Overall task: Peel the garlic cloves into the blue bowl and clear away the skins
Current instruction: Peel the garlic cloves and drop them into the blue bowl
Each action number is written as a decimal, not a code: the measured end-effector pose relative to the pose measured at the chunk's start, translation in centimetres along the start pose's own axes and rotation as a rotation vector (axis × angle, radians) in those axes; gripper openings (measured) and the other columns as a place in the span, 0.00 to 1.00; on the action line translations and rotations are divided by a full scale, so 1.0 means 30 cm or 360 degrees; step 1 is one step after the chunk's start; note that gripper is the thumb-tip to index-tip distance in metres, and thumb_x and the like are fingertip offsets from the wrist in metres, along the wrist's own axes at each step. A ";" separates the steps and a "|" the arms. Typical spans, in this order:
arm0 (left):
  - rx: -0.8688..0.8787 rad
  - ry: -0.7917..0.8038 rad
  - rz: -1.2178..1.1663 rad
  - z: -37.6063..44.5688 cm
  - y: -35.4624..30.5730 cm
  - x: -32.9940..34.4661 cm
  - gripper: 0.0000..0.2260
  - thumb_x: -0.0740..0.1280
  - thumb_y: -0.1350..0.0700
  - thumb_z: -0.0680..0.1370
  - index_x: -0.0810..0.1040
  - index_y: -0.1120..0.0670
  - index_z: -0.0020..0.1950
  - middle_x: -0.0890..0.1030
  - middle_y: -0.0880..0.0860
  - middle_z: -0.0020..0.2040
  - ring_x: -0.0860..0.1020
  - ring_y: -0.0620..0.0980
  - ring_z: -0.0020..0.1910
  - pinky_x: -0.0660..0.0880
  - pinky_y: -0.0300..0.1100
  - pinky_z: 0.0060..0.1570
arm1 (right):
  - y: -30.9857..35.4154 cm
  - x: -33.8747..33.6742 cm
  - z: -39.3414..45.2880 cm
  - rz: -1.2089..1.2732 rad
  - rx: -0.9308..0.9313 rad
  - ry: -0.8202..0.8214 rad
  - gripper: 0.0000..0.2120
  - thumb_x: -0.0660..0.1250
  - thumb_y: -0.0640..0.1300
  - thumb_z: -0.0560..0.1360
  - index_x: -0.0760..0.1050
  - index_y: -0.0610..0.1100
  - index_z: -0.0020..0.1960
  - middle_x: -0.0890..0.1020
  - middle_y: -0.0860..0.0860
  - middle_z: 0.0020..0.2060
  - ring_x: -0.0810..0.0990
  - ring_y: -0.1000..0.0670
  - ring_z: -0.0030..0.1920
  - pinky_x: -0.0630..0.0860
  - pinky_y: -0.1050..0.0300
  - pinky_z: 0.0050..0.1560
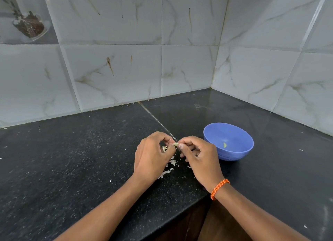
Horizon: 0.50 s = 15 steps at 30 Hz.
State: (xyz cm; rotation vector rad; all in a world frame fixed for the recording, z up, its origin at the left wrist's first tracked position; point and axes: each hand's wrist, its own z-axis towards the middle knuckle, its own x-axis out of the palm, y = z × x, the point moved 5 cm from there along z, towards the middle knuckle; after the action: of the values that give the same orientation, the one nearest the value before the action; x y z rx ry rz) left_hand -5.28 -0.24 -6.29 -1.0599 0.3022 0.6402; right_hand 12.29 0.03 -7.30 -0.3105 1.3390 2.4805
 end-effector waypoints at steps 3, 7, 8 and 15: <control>0.0007 0.0015 -0.0051 -0.004 -0.009 0.002 0.03 0.70 0.47 0.77 0.82 0.43 0.44 0.83 0.39 0.41 0.78 0.43 0.31 0.76 0.43 0.38 | -0.019 0.004 0.006 0.0108 0.0090 0.0033 0.05 0.72 0.39 0.81 0.85 0.46 0.53 0.87 0.55 0.41 0.87 0.50 0.42 0.85 0.56 0.41; 0.0012 0.0000 -0.0146 -0.009 -0.017 0.002 0.04 0.69 0.45 0.77 0.82 0.42 0.44 0.84 0.39 0.43 0.78 0.44 0.31 0.78 0.45 0.39 | -0.027 0.000 0.015 0.0260 0.0149 0.0075 0.06 0.71 0.38 0.82 0.86 0.45 0.54 0.87 0.51 0.42 0.86 0.47 0.41 0.85 0.53 0.42; 0.0004 0.0003 -0.0186 -0.008 -0.012 0.003 0.04 0.70 0.46 0.78 0.82 0.42 0.44 0.84 0.39 0.43 0.79 0.45 0.30 0.79 0.47 0.38 | -0.026 -0.001 0.016 0.0276 0.0146 0.0076 0.06 0.71 0.39 0.82 0.86 0.45 0.55 0.88 0.51 0.43 0.86 0.47 0.42 0.85 0.53 0.42; -0.0031 0.0076 -0.0300 -0.011 0.001 0.016 0.06 0.72 0.51 0.82 0.81 0.40 0.46 0.83 0.42 0.39 0.81 0.50 0.30 0.81 0.52 0.36 | -0.013 -0.009 0.008 0.0216 0.0073 -0.0046 0.11 0.75 0.39 0.79 0.86 0.48 0.60 0.87 0.53 0.45 0.87 0.47 0.42 0.84 0.56 0.37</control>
State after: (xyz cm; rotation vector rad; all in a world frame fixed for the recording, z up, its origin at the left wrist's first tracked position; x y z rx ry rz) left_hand -4.91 -0.36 -6.72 -1.1089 0.2343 0.4499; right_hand 12.66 0.40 -7.39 -0.1786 1.4476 2.5483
